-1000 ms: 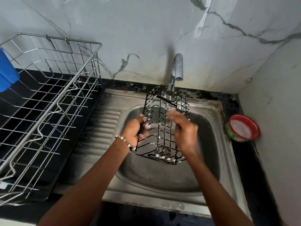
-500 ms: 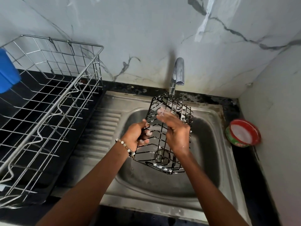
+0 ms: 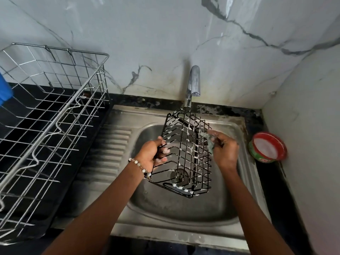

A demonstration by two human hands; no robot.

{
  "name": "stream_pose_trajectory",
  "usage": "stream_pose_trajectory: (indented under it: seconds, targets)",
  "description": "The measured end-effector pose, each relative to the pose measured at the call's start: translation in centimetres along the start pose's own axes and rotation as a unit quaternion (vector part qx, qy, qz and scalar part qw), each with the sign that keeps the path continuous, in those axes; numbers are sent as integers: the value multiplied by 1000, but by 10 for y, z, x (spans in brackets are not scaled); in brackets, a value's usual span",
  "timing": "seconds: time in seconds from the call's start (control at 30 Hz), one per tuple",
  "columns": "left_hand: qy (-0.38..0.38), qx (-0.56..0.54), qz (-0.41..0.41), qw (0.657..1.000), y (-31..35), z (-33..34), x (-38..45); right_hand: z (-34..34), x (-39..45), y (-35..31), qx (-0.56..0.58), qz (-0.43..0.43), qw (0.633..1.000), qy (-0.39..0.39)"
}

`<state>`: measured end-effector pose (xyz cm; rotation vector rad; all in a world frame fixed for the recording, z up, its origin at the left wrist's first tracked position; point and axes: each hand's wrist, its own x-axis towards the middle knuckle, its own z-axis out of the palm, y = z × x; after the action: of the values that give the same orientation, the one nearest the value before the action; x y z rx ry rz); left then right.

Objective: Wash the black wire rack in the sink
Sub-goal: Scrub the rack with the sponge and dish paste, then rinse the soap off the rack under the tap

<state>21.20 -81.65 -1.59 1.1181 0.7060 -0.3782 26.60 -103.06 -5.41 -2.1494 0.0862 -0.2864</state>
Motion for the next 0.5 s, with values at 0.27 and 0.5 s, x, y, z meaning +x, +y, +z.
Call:
stream_pose_trajectory:
  seconds: [0.27,0.5]
  targets:
    - [6,25,-11,1000,4,13,9,-85,50,25,-35,97,976,193]
    - [16,41,0,999,3,9,10,-118,71,61,-135,109,977,124]
